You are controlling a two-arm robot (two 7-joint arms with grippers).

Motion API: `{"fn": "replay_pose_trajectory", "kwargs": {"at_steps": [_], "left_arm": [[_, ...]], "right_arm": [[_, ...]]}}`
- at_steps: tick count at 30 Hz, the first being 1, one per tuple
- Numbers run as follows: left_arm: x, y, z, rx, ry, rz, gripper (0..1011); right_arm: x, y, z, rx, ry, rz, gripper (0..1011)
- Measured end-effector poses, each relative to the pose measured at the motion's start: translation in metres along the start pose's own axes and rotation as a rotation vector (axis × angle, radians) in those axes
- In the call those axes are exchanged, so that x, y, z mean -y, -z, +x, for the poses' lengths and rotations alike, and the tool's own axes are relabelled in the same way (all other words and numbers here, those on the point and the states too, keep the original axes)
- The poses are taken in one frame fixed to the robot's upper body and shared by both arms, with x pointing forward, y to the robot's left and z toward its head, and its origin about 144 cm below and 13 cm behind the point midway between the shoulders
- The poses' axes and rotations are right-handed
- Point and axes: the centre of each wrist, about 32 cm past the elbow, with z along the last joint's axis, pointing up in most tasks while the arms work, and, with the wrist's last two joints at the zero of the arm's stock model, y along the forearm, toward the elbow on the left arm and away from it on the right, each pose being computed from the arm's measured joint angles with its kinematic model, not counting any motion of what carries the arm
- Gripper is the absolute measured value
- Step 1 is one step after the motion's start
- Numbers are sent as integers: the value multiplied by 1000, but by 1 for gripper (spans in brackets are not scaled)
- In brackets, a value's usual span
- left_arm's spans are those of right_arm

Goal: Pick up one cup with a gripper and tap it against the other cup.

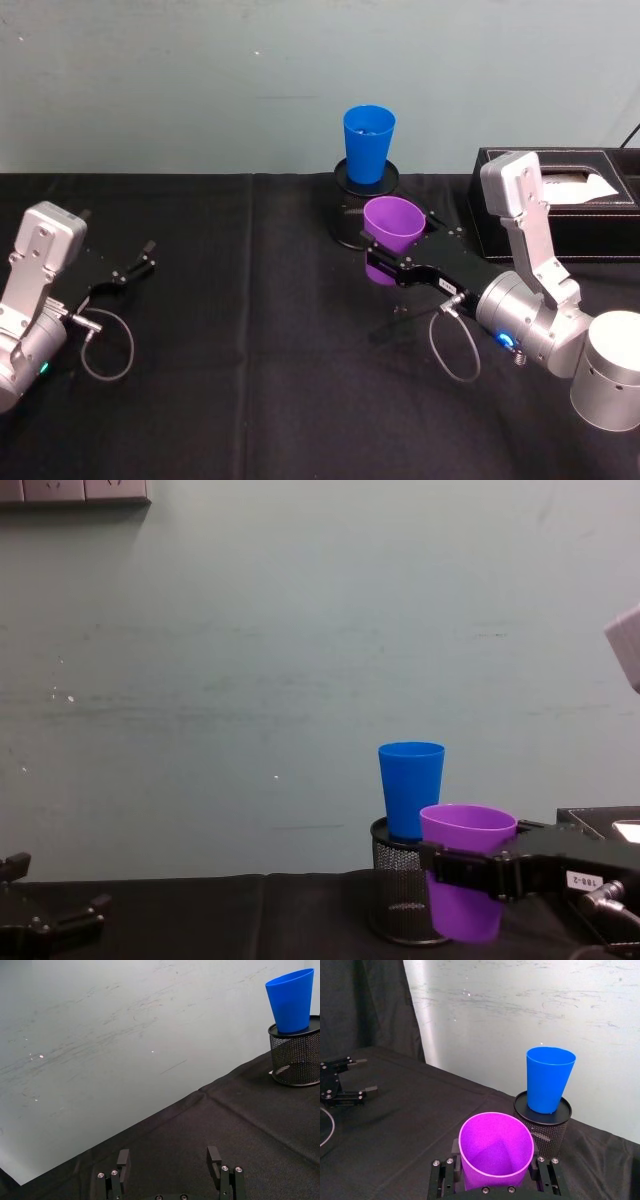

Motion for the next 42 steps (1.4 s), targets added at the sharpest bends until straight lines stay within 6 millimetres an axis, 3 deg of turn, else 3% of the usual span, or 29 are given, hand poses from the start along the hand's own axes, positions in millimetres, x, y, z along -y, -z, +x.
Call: {"fn": "replay_pose_trajectory", "kwargs": {"at_steps": [42], "left_arm": [[0,0,0,0,0,0,1000]], "right_arm": [[0,0,0,0,1,0,744]]}}
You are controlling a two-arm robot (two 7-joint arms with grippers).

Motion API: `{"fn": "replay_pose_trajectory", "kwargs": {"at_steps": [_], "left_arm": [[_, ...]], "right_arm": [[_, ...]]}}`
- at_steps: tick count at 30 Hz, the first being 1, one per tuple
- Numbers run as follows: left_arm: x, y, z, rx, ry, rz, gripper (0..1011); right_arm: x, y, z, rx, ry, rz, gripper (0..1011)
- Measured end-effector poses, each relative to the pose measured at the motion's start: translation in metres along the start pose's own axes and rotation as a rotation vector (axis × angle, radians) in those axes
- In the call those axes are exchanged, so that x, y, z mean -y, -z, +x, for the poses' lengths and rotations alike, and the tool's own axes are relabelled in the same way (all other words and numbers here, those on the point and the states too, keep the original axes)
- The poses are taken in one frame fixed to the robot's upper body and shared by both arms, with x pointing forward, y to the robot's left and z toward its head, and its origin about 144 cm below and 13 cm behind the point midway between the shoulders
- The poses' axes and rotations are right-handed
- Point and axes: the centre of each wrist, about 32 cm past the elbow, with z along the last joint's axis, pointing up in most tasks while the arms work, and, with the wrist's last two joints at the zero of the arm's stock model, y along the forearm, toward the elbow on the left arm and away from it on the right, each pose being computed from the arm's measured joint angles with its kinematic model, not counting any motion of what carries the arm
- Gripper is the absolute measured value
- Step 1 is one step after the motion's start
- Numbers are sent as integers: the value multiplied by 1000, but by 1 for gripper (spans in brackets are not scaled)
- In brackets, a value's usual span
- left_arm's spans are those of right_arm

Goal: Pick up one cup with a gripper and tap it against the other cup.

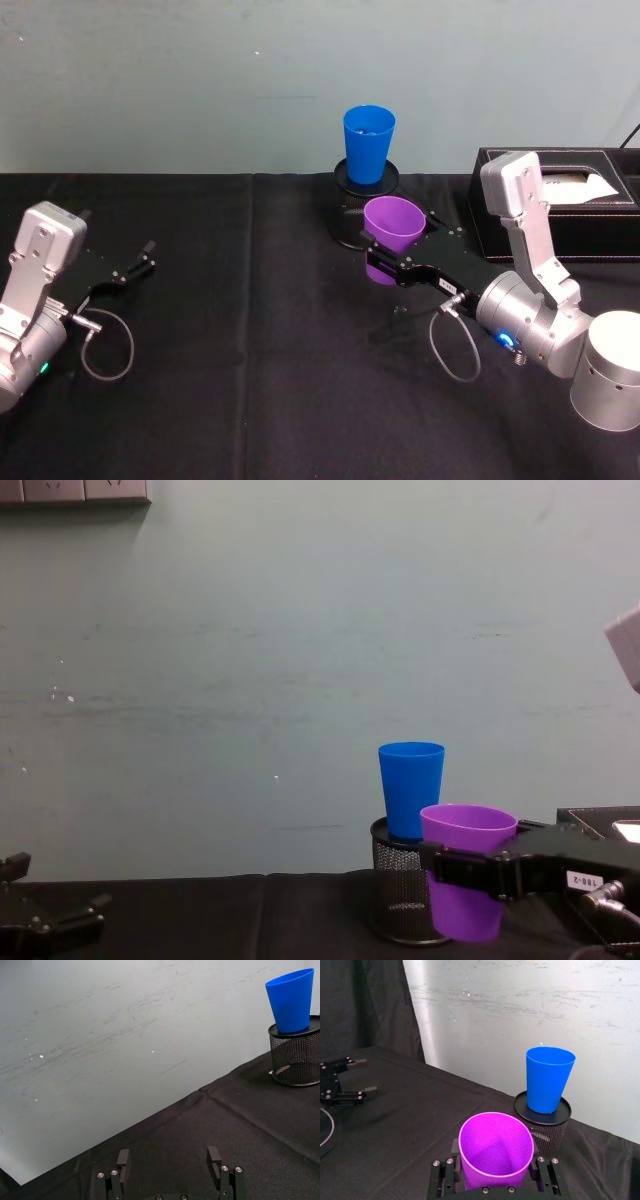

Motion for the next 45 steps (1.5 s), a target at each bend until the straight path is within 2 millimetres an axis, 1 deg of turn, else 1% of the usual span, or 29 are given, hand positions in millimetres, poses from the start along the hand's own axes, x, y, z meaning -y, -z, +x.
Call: {"fn": "replay_pose_trajectory", "kwargs": {"at_steps": [45], "left_arm": [[0,0,0,0,0,0,1000]], "right_arm": [[0,0,0,0,0,0,744]]}}
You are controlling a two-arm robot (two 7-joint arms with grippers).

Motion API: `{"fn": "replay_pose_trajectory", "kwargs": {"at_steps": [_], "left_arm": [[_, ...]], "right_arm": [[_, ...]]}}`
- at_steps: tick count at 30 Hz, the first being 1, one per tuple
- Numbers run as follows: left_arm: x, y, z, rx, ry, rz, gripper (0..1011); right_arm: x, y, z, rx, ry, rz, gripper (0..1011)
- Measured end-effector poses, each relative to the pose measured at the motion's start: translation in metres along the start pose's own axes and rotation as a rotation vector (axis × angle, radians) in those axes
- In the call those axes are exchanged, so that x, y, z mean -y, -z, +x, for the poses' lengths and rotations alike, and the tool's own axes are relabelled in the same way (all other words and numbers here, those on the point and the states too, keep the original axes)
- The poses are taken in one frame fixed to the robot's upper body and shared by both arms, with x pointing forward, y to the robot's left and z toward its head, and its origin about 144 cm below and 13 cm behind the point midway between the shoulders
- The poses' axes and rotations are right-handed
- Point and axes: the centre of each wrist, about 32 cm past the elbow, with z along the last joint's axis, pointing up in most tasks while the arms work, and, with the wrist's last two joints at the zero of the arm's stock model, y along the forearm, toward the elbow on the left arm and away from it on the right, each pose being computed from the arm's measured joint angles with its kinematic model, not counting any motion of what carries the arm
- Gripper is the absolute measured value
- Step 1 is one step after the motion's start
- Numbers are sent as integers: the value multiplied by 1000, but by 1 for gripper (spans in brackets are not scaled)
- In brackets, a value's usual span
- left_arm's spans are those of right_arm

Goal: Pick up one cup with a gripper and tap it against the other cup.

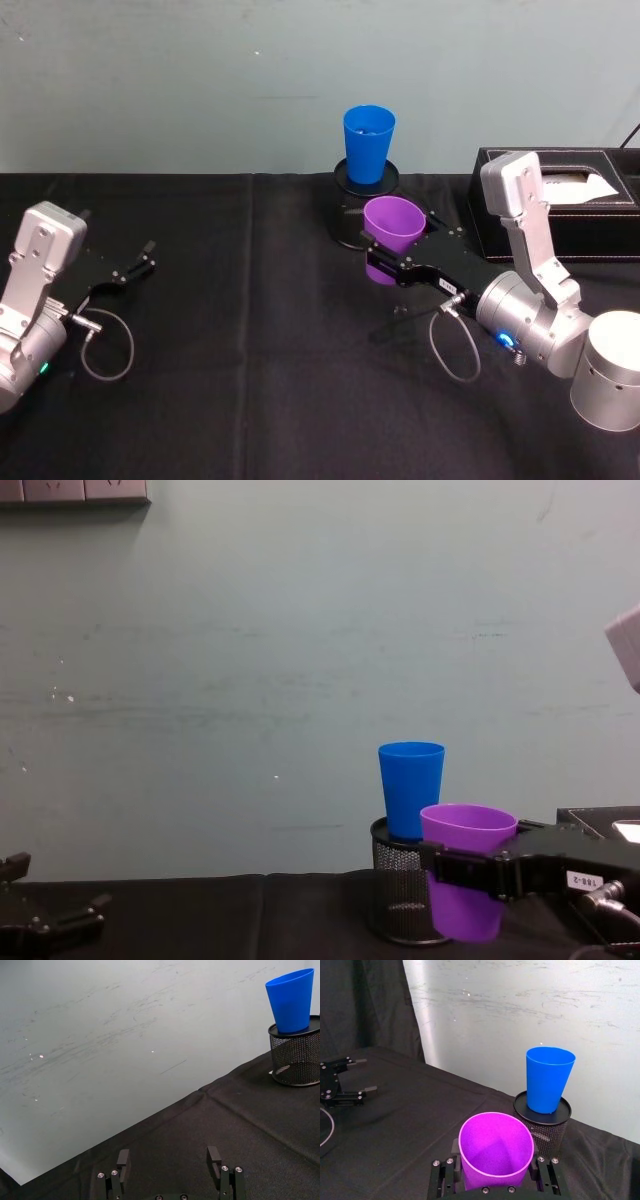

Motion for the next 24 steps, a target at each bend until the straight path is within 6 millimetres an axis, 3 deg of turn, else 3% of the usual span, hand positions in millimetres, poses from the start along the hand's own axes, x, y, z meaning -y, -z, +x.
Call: {"fn": "replay_pose_trajectory", "kwargs": {"at_steps": [24], "left_arm": [[0,0,0,0,0,0,1000]], "right_arm": [[0,0,0,0,0,0,744]]}}
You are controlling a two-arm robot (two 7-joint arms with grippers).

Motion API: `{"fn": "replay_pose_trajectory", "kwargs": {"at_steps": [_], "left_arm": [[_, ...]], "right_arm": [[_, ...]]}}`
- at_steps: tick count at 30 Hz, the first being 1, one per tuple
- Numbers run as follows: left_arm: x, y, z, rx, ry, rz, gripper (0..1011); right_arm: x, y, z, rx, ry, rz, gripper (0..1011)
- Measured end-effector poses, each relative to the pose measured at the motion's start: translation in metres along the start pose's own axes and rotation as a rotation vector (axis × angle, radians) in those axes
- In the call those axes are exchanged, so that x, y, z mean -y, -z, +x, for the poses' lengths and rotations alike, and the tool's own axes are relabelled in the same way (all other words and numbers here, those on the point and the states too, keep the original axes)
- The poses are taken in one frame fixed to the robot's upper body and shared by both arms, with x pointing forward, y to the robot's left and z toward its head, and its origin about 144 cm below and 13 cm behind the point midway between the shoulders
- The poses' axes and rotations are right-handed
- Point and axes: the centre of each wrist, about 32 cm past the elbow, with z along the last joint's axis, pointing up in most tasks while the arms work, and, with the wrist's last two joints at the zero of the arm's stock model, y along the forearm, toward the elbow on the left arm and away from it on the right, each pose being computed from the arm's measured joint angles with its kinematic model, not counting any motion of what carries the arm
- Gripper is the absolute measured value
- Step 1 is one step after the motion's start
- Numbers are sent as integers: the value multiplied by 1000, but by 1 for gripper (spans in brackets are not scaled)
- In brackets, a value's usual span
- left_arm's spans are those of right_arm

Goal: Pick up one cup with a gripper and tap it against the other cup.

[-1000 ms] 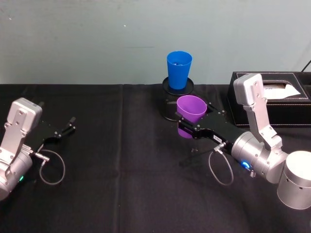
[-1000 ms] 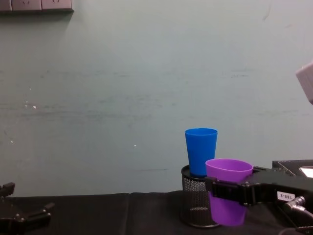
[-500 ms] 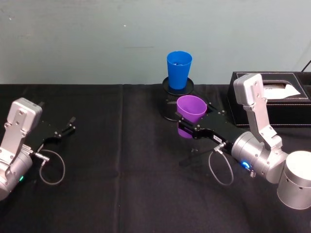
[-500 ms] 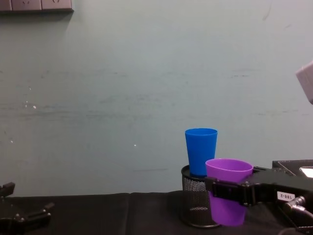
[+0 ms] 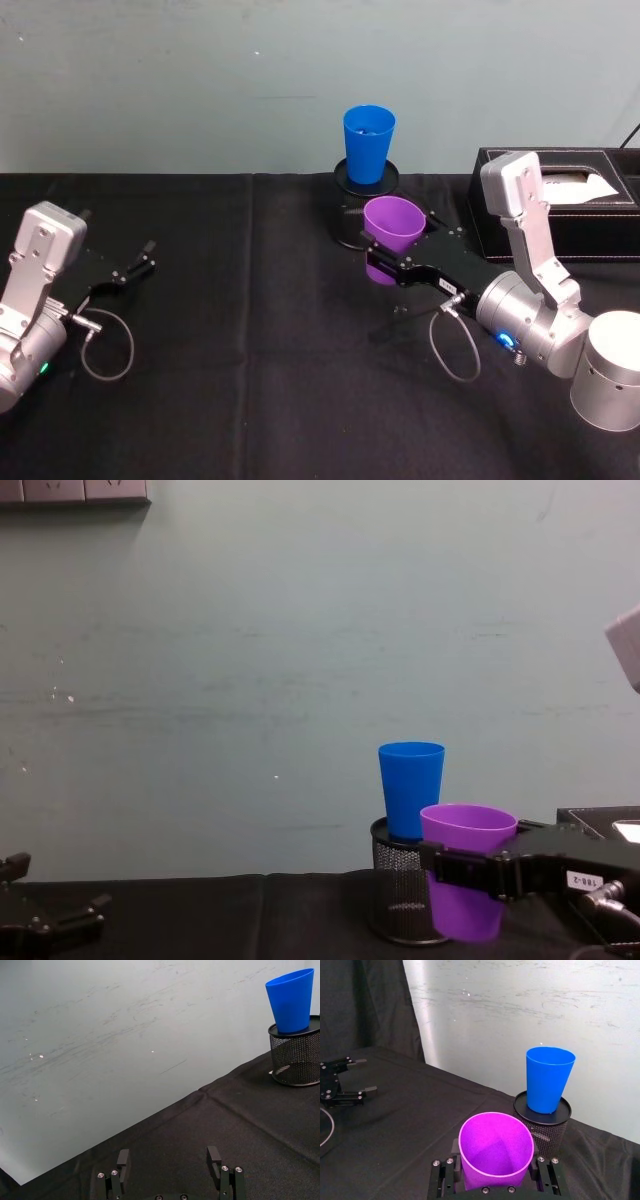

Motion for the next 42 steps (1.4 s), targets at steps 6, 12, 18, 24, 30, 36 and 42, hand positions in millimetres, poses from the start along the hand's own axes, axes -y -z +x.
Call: {"fn": "replay_pose_trajectory", "kwargs": {"at_steps": [6,12,18,24,30,36,42], "left_arm": [[0,0,0,0,0,0,1000],[0,0,0,0,0,0,1000],[0,0,0,0,0,0,1000],[0,0,0,0,0,0,1000],[0,0,0,0,0,0,1000],[0,0,0,0,0,0,1000],[0,0,0,0,0,0,1000]], "right_arm": [[0,0,0,0,0,0,744],[0,0,0,0,0,0,743],[0,0,0,0,0,0,743],[0,0,0,0,0,0,743],[0,0,0,0,0,0,743],[0,0,0,0,0,0,744],[0,0,0,0,0,0,744]]}}
